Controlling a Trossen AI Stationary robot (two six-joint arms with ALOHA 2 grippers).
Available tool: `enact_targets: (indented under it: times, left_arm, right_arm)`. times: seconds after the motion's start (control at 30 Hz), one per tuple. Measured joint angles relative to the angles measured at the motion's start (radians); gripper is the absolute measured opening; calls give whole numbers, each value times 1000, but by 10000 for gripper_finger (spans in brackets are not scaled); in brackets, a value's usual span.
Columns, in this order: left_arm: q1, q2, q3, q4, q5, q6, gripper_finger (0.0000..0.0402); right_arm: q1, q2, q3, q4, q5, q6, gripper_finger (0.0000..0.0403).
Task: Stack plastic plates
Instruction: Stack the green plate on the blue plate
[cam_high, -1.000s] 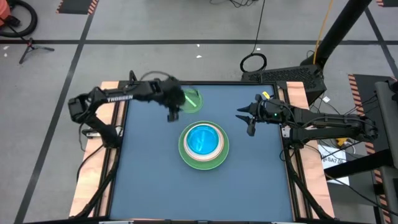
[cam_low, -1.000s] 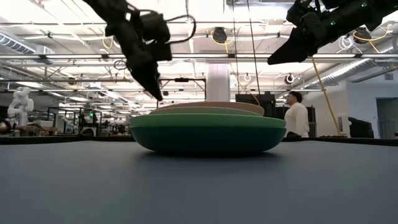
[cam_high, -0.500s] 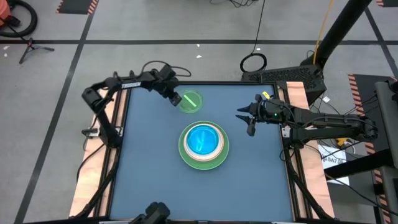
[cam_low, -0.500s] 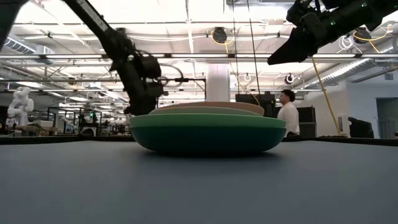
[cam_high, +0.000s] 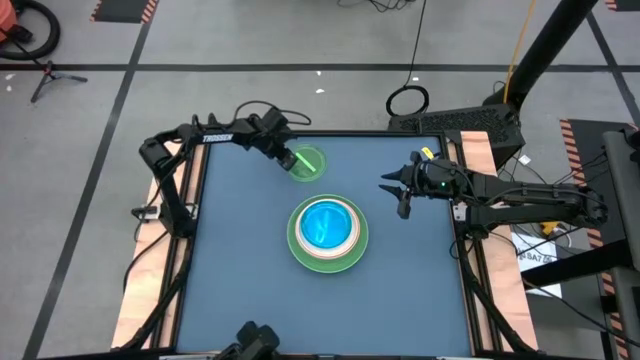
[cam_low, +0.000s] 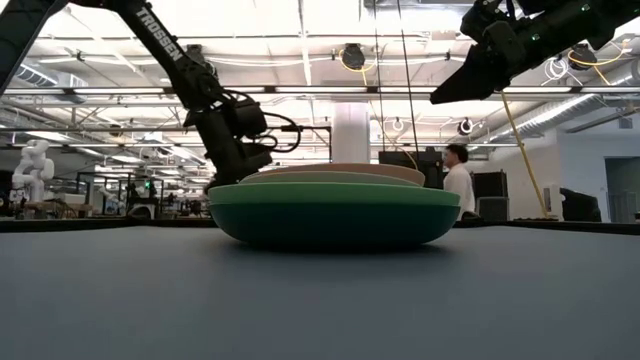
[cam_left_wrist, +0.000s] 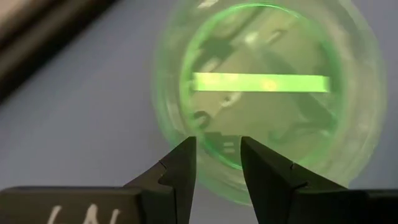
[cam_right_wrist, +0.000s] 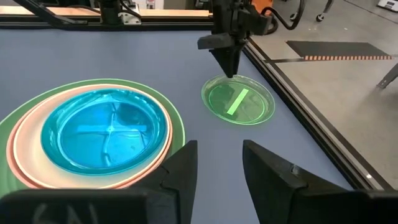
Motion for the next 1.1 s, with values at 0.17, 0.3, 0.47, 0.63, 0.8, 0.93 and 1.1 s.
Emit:
enact_targets:
  times: [0.17, 0.3, 0.47, 0.63, 0.8, 0.93, 1.1]
  left_arm:
    - [0, 0, 0, 0, -151, -18, 138]
    - [-2, 0, 0, 0, -156, -1, 138]
    - [-22, 0, 0, 3, -148, 12, 138]
    - [-26, 6, 1, 10, -148, -5, 138]
    - [-25, 6, 2, 34, -147, -10, 138]
    - [-18, 6, 2, 45, -147, -13, 138]
    - [-17, 6, 2, 45, -147, -14, 138]
  right_arm:
    - [0, 0, 0, 0, 0, -3, 123]
    - [0, 0, 0, 0, 0, -3, 123]
    - [0, 0, 0, 0, 0, -3, 123]
    - [0, 0, 0, 0, 0, -3, 123]
    - [0, 0, 0, 0, 0, -3, 123]
    - [0, 0, 0, -1, 0, -3, 123]
    - [0, 0, 0, -3, 0, -1, 123]
